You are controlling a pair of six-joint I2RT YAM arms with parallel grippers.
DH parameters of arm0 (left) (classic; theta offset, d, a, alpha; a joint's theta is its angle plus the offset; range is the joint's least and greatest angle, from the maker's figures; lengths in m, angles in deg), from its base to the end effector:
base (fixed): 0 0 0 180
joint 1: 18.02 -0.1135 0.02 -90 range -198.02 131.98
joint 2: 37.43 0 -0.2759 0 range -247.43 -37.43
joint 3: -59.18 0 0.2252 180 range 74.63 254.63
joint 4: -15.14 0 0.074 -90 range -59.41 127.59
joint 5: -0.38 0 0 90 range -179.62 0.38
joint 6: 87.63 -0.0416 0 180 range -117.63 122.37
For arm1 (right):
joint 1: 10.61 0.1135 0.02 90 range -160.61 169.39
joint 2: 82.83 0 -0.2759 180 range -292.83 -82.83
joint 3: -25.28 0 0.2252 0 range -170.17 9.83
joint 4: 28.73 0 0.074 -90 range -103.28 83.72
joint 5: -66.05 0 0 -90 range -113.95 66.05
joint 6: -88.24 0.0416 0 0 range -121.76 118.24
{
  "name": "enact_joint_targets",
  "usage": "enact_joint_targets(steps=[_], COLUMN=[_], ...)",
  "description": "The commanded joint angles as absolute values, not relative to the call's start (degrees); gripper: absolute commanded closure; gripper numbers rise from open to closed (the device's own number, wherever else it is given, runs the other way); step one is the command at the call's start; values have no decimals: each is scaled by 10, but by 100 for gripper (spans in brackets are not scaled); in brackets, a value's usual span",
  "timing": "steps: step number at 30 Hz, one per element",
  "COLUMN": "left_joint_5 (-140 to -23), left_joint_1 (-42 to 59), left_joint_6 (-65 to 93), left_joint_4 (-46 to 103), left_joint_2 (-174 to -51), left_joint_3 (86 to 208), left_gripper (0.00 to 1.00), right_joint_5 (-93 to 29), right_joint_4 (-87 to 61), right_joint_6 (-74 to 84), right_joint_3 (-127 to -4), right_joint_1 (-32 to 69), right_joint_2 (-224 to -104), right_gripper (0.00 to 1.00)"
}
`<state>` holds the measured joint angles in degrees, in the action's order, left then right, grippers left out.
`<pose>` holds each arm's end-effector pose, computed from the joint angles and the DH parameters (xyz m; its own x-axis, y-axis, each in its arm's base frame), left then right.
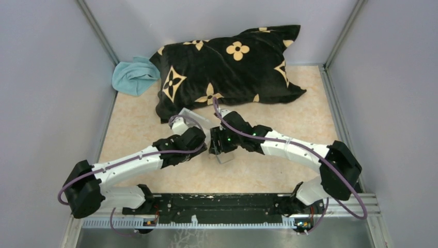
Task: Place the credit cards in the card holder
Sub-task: Close the card holder at the center of the board.
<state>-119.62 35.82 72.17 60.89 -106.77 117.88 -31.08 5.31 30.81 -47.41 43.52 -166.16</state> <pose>0.1377 -0.1531 0.2384 -0.6726 -0.4571 -0.5819 -0.2761 0.8846 -0.3757 0.1665 0.2390 0.2649 -0.8079 -0.2057 -0.5522 -0.4994 0.7364 0.4563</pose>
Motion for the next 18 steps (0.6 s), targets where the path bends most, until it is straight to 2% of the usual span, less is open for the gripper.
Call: enact_joint_targets(steps=[1,7,18], left_joint_5=[-1155,-1098,-1055], left_joint_1=[356,356,357], left_joint_6=[634,556,496], left_joint_4=[503,446,455], left_joint_2=[-1091,-1152,-1249], left_joint_3=[1192,1229,1314], left_gripper=[37,39,48], right_joint_5=[-287,-309,-365], right_joint_4=[39,0,-96], right_joint_6=[303,306,329], right_joint_3=[-443,-377,-293], right_joint_1=[398,342,300], right_joint_2=[-1611,-1595,-1610], right_gripper=[46,45,41])
